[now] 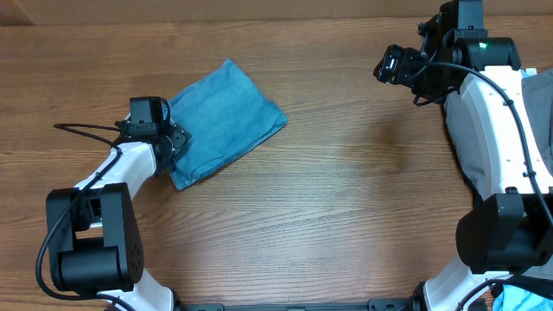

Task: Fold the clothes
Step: 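Grasp the left edge of the jeans bundle with the left gripper, then drag the jeans bundle leftward toward the table's left edge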

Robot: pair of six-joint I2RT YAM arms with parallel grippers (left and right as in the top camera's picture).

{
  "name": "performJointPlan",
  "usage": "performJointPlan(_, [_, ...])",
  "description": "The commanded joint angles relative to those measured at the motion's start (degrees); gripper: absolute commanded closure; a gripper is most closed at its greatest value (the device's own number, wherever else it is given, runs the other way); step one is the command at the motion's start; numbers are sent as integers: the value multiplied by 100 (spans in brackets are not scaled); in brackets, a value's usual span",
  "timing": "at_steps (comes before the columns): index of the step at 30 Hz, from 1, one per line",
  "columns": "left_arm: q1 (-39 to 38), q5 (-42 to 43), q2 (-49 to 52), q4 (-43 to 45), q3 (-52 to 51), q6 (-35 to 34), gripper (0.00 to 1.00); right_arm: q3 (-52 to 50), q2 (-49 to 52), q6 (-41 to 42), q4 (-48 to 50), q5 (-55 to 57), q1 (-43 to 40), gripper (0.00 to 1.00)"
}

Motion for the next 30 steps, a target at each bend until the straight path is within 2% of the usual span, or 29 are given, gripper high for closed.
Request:
performJointPlan(1, [-7, 525, 844, -175, -551, -192, 40, 9, -15, -35, 17, -26, -9, 0])
performJointPlan(6, [-7, 525, 844, -157, -551, -192, 63, 9, -15, -35, 17, -26, -9, 0])
performJointPlan(11, [-7, 538, 844, -151, -549, -192, 78, 9, -15, -35, 17, -26, -9, 0])
performJointPlan(13, [-2, 553, 841, -131, -516, -85, 96, 9, -15, -35, 17, -26, -11, 0])
performJointPlan(16, [2, 848, 822, -225, -221, 664, 96, 9, -15, -35, 20, -26, -9, 0])
performJointPlan(20, [22, 1414, 662, -1141, 664, 1615, 96, 9, -15, -35, 17, -26, -11, 0])
performJointPlan(25, [22, 1401, 354, -2048, 1777, 2280, 96, 9, -15, -35, 17, -26, -11, 0])
performJointPlan(30, [22, 1362, 74, -2601, 2621, 2389, 96, 9, -15, -35, 20, -26, -11, 0])
